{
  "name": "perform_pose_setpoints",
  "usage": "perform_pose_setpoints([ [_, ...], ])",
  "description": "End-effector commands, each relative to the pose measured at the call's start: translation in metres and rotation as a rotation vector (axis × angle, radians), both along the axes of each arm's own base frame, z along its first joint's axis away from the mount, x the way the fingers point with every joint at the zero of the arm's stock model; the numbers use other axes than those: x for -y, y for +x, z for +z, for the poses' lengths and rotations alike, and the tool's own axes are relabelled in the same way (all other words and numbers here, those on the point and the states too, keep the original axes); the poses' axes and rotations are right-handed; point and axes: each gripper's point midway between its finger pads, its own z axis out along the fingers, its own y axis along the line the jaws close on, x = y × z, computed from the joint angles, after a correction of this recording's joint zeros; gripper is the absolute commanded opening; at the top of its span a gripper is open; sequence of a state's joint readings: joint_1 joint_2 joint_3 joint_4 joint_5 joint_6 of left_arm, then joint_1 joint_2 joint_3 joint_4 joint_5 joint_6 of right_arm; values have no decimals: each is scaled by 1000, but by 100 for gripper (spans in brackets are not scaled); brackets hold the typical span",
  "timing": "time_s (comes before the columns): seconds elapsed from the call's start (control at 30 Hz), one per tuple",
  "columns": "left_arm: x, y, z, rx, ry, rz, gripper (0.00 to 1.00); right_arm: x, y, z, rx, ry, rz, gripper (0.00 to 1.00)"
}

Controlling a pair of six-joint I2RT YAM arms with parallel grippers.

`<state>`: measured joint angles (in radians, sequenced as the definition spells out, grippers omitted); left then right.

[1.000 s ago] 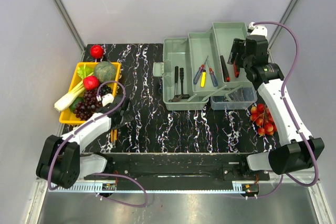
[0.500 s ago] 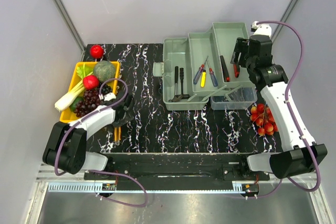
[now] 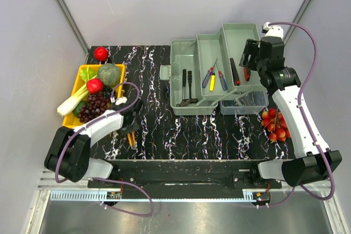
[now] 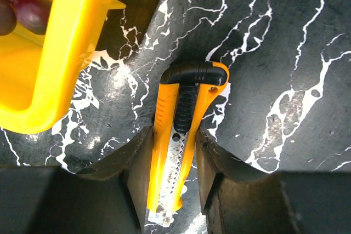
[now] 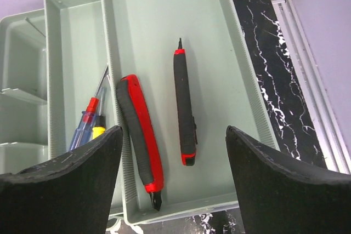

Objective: Pack the tool kit

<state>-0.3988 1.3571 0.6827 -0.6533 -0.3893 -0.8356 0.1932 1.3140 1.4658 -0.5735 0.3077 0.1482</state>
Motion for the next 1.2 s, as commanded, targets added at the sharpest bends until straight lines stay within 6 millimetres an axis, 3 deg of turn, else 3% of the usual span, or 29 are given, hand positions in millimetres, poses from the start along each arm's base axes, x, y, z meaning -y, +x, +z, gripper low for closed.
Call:
perform_pose_setpoints([
  [0.0,7,14,10,30,2,-35,30,-14,-4,18,51,94,46,80],
  [0.17,9,22,16,43,6,-64,1,-46,-6,3,1,175,205,81],
  [0.43,25,52,57,134,-28,-144,0,-124,-30,-1,0,346,556,82],
  [0.6,45,68,96,221,-124,-183,0,-195,-63,-5,-10,342,857,85],
  [0.8,79,92,179,410,-297,-260,0,-263,-96,-17,-60,435,1096,87],
  [0.87,89,98,213,492,-351,-291,0,-280,-104,-8,-43,474,1148,86],
  [1.0,113,107,287,705,-508,-356,0,-309,-108,18,21,531,1187,86],
  [1.1,130,107,324,806,-640,-378,0,-324,-100,22,9,525,1151,86],
  [1.17,134,108,336,839,-685,-373,0,-334,-99,21,-8,504,1149,84],
])
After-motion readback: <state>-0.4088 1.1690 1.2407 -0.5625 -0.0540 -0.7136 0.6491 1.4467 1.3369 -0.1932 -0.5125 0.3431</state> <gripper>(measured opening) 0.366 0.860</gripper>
